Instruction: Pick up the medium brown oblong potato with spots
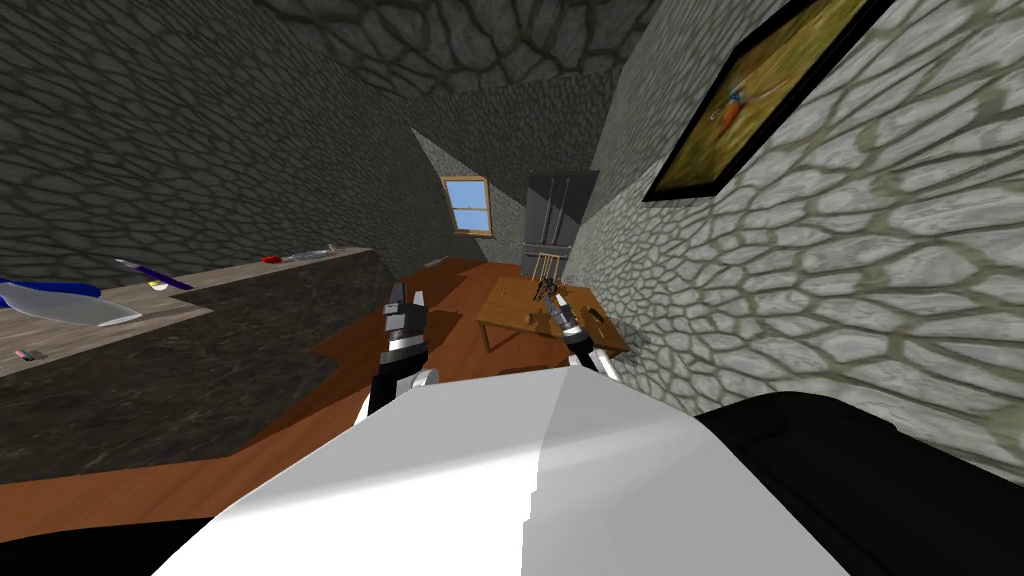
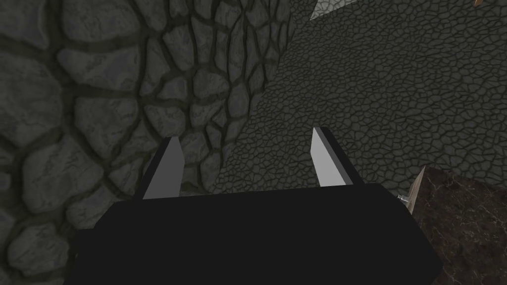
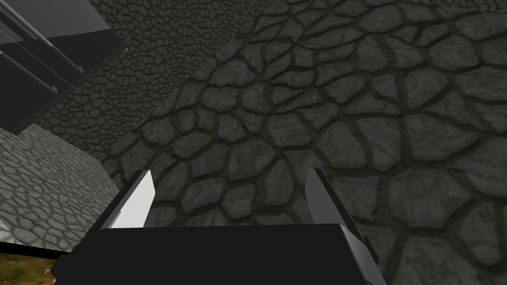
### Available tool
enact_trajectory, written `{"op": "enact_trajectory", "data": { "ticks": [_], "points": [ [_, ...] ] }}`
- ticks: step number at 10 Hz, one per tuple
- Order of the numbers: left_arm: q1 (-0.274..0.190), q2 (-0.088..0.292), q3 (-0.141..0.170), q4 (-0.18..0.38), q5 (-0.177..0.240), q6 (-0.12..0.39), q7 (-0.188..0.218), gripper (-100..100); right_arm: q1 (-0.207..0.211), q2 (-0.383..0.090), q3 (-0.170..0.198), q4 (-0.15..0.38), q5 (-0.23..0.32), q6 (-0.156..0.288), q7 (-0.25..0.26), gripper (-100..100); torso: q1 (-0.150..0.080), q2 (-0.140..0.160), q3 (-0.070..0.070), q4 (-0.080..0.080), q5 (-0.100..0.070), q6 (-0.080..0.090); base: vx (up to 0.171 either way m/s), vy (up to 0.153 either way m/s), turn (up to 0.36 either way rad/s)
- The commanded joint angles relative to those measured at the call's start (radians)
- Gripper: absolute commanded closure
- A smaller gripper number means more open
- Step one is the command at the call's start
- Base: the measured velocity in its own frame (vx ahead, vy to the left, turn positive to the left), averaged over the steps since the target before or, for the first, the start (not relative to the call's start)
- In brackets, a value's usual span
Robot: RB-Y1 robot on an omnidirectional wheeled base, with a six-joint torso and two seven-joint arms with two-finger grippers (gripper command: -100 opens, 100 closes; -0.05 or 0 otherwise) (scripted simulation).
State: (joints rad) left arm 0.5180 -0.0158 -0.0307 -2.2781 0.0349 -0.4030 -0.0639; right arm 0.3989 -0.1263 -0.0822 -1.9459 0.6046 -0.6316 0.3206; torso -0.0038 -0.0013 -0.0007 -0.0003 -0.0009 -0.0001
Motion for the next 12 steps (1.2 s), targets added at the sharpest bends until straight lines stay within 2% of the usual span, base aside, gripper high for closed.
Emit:
{"op": "enact_trajectory", "data": {
  "ticks": [1,2,3,4,6,7,8,9,10,11,12],
  "points": [
    [0.000,0.000,0.000,0.000,0.000,0.000,0.000,0,-0.013,-0.009,-0.008,0.014,0.050,0.003,0.027,-100,0.000,0.000,0.000,0.000,0.000,0.000,0.008,-0.050,0.066],
    [0.000,0.000,0.000,0.000,0.000,0.000,0.000,0,-0.033,-0.018,-0.022,0.048,0.079,-0.002,0.070,-100,0.000,0.000,0.000,0.000,0.000,0.000,0.001,-0.064,0.118],
    [0.000,0.000,0.000,0.000,0.000,0.000,0.000,0,-0.033,-0.018,-0.022,0.048,0.111,-0.002,0.076,-100,0.000,0.000,0.000,0.000,0.000,0.000,0.002,-0.057,0.091],
    [0.000,0.000,0.000,0.000,0.000,0.000,0.000,0,-0.053,-0.026,-0.037,0.084,0.142,-0.006,0.115,-100,0.000,0.000,0.000,0.000,0.000,0.000,0.008,-0.055,0.141],
    [0.000,0.000,0.000,0.000,0.000,0.000,0.000,0,-0.053,-0.026,-0.037,0.084,0.183,-0.006,0.126,-100,0.000,0.000,0.000,0.000,0.000,0.000,0.006,-0.035,0.037],
    [0.000,0.000,0.000,0.000,0.000,0.000,0.000,0,-0.074,-0.034,-0.051,0.121,0.221,-0.010,0.173,-100,0.002,0.000,0.000,0.000,0.000,0.001,0.002,-0.035,0.114],
    [0.000,0.000,0.000,0.000,0.000,0.000,0.000,0,-0.074,-0.034,-0.051,0.121,0.250,-0.010,0.178,-100,0.002,0.000,0.000,0.000,0.000,0.000,0.005,-0.042,0.111],
    [0.000,0.000,0.000,0.000,0.000,0.000,0.000,0,-0.095,-0.042,-0.065,0.160,0.282,-0.014,0.218,-100,0.001,0.000,0.000,0.000,0.000,0.000,0.012,-0.053,0.161],
    [0.000,0.000,0.000,0.000,0.000,0.000,0.000,0,-0.095,-0.042,-0.065,0.160,0.314,-0.014,0.231,-100,0.001,0.000,0.000,0.000,0.000,0.000,0.009,-0.049,0.101],
    [0.000,0.000,0.000,0.000,0.000,0.000,0.000,0,-0.095,-0.042,-0.065,0.160,0.323,-0.014,0.231,-100,0.001,0.000,0.000,0.000,0.000,0.001,0.005,-0.021,-0.004],
    [0.000,0.000,0.000,0.000,0.000,0.000,0.000,0,-0.116,-0.049,-0.080,0.199,0.363,-0.019,0.280,-100,0.002,0.000,0.000,0.000,0.000,0.001,0.009,-0.023,0.166]
  ]
}}
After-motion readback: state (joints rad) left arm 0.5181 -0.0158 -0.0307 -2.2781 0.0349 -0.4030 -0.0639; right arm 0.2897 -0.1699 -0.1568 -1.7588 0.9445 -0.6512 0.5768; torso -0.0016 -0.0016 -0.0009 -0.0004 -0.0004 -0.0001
